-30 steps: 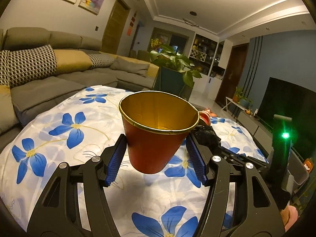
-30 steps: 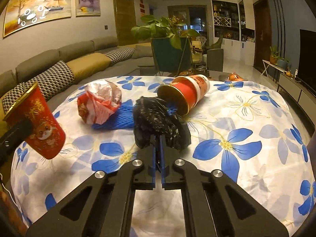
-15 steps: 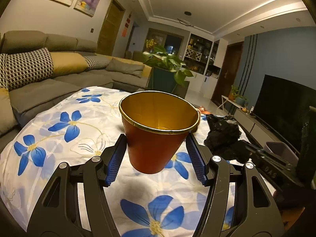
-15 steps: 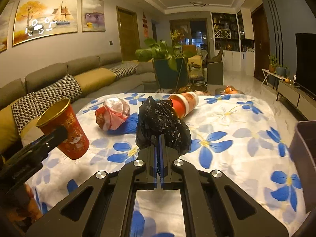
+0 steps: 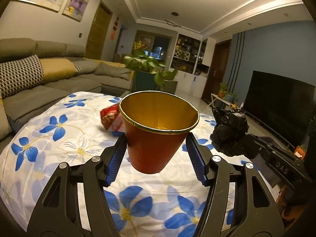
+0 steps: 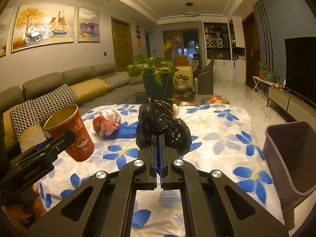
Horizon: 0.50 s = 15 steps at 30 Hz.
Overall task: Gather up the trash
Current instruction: 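Carry the red cup and black bag over the grey bin and open both tools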
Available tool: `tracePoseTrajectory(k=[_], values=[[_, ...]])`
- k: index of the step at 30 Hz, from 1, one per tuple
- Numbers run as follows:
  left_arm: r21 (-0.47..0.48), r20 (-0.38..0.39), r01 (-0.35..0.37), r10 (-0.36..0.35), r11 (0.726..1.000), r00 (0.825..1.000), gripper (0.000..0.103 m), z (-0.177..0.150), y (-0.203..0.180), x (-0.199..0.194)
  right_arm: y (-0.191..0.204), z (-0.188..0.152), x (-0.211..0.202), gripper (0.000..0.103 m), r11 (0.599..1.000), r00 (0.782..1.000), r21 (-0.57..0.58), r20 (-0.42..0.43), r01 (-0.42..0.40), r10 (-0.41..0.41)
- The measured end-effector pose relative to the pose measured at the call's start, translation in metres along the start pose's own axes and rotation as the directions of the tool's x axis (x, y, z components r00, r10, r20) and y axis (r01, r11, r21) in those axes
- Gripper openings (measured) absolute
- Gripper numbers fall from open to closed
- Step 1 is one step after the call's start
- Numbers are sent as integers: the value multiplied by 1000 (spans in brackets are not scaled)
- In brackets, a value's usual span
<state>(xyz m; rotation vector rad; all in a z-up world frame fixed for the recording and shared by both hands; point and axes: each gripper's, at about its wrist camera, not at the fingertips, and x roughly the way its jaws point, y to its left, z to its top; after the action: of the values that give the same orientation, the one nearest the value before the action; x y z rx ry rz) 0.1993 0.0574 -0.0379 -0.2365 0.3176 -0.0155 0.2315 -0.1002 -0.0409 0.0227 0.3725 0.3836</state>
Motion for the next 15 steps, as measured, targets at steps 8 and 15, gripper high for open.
tracePoseTrajectory(k=[8, 15], values=[[28, -4, 54, -54, 998, 999, 61, -3, -27, -3, -16, 3, -25, 3, 999, 999, 7, 33, 37, -37], [58, -7, 105, -105, 993, 994, 61, -4, -54, -2, -33, 5, -47, 3, 997, 995, 23, 63, 77, -79]])
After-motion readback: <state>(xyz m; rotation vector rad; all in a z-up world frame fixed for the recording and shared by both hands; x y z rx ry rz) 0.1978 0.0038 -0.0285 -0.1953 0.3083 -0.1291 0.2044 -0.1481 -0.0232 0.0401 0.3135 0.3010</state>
